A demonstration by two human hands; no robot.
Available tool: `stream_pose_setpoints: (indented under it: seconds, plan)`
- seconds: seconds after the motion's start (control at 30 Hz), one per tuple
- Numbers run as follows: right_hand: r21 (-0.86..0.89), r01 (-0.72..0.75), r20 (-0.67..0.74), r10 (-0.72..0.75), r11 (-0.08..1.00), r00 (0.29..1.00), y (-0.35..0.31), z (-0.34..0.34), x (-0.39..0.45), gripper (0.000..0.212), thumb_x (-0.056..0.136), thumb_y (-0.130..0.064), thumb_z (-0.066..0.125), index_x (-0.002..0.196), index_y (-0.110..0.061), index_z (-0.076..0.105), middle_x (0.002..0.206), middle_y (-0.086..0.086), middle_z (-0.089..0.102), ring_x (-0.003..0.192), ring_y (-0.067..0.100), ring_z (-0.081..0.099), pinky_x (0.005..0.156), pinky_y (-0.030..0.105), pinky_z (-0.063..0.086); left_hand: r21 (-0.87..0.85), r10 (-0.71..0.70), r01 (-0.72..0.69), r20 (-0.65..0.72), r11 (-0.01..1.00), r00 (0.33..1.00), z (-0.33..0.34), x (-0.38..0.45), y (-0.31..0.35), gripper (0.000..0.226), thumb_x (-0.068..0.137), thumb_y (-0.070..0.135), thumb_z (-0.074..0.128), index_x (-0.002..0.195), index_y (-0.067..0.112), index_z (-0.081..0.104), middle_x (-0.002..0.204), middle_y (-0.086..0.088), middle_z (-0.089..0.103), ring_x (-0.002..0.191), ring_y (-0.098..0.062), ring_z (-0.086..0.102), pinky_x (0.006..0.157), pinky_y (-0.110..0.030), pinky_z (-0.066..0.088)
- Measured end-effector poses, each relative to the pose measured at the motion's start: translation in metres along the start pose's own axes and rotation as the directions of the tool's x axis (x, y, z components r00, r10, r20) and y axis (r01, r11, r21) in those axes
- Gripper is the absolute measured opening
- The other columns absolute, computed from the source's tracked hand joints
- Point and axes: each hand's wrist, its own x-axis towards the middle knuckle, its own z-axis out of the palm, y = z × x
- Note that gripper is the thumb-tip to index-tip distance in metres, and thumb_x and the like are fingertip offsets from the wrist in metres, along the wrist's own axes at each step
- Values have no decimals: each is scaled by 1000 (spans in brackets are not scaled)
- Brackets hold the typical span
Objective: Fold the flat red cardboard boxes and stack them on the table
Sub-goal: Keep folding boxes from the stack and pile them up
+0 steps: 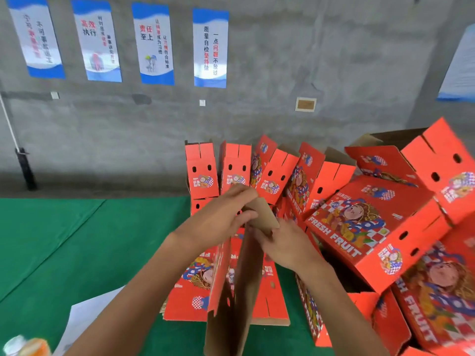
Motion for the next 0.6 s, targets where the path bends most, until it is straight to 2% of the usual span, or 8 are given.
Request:
stream_pose_setpoints:
  seconds: [0.07,0.13,0.2,0.27,0.33,0.47,0.57,0.6]
  plan:
    - [-4,83,-70,-83,997,994,-1,-7,-5,40,104,-40,55,91,-3,60,73,15,65,68,35,66,66,50,54,-148,-11,7,-26,989,1000,-3,5,5,34,104,30,62,135,29,50,137,6,50,126,-14,51,100,-40,49]
    - [5,142,-136,-140,990,981,-3,-9,-14,34,107,-32,50,86,-6,57,66,13,65,63,34,66,60,50,53,-332,-70,62,-11,941,998,-3,3,13,60,100,46,64,151,50,33,159,19,37,146,4,33,106,-32,46]
    - [34,129,-188,-121,991,975,-2,-8,-20,39,106,-32,48,73,-12,51,63,13,65,59,32,65,55,44,49,-357,-134,120,-15,926,991,-2,-3,18,68,96,64,58,153,60,21,162,31,26,146,15,24,113,-33,41]
    - [66,70,-227,-53,995,972,4,-6,-21,46,105,-30,50,62,-16,43,58,10,61,53,27,60,52,41,41,-356,-213,199,-1,913,977,-4,-11,19,70,86,84,52,148,61,28,156,37,32,142,16,31,116,-35,40]
    - [134,22,-247,11,991,969,12,-8,-21,44,104,-27,50,63,-12,52,56,5,62,50,22,56,51,38,42,-431,-236,262,114,863,965,-6,-17,18,74,78,92,52,142,57,41,146,38,45,132,15,46,115,-36,43]
    - [271,-2,-297,85,963,951,25,-6,-18,47,102,-24,48,62,-5,63,52,1,67,45,12,62,51,33,53,-393,-93,221,318,893,943,3,-21,21,49,87,69,70,126,40,60,124,21,67,119,-3,63,104,-40,49]
    - [287,-18,-315,112,958,942,33,1,-15,50,103,-26,47,63,-4,66,51,1,67,44,10,62,48,27,52,-352,-126,227,289,908,949,14,-17,16,10,99,41,68,105,35,62,91,21,66,89,-6,65,85,-40,53]
    - [294,-21,-309,116,955,944,37,3,-16,51,104,-26,47,62,-4,66,51,0,67,42,8,60,45,24,48,-326,-149,242,285,914,947,16,-16,13,7,101,35,65,97,32,61,80,19,61,78,-7,60,78,-39,50]
